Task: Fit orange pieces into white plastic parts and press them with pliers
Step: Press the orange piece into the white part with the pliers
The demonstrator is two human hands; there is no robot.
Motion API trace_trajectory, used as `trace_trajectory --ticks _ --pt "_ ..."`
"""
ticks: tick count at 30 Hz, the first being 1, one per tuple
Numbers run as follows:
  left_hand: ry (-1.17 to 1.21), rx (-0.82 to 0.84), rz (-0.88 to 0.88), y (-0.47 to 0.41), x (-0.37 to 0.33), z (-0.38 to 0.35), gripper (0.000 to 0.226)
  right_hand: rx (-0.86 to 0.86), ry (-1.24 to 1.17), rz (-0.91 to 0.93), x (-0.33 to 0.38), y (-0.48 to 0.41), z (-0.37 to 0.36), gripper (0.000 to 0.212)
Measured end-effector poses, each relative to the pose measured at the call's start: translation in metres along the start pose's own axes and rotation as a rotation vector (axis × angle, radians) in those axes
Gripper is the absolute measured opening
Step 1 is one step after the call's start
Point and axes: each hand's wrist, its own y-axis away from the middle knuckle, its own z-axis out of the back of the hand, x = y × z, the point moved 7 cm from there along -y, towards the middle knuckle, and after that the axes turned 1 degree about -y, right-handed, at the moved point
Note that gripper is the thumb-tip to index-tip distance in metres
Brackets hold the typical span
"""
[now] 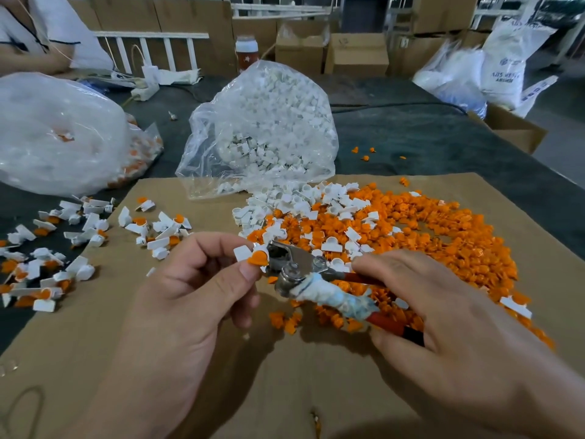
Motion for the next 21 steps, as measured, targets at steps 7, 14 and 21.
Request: trace_trajectory --ticks 7,14,21 --pt "-0.053 0.017 -0.037 0.0014 -0.0088 -0.0041 0.033 -0.001 -0.033 -0.001 0.0000 -0.0002 -0.0003 0.063" --pt "-0.024 0.116 -0.036 0.0023 -0.0078 -0.0060 0.032 -0.012 -0.010 0.015 0.0005 0.0011 0.0011 0.066" --pt "-0.083 0.120 -0.069 0.0035 -0.0068 -0.0065 0.019 -0.082 0.066 0.009 0.0081 0.0002 0.0077 0.054"
